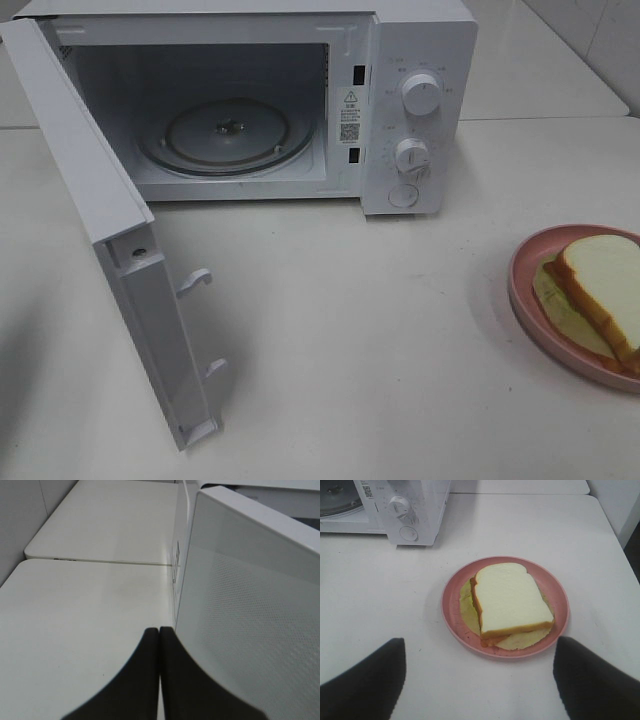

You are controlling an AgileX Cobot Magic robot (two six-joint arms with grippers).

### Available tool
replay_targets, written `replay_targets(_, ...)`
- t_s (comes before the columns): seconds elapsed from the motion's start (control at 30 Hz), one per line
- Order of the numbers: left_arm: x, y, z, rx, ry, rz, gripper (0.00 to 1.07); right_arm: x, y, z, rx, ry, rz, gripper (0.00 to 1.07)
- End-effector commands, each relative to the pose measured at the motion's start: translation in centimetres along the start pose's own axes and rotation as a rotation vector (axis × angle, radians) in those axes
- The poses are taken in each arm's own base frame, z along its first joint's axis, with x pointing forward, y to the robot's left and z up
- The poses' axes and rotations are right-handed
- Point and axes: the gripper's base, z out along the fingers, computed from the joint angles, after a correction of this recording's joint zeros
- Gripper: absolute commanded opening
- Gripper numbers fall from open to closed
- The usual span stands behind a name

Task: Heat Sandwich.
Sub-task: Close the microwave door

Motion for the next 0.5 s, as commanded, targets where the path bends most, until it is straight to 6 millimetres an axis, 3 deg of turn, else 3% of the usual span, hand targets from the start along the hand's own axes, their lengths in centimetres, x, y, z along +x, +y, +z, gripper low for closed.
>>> replay_targets(0.03, -0.1, 0.0, 0.7, 0.002, -0.05, 0.005, 0.0, 0.1, 0.0, -0.4, 0.001, -0.043, -0.003, 0.76)
replay_targets(0.2, 0.2, -0.3, 2.5, 0.034, -0.089, 0.06, 0.0, 0.1, 0.0, -0.4, 0.001, -0.043, -0.003, 0.76)
replay_targets(0.5, 1.5, -2.2, 5.1, 0.242, -0.165, 0.133, 0.0, 0.1, 0.0, -0.4, 0.0, -0.043, -0.005, 0.76)
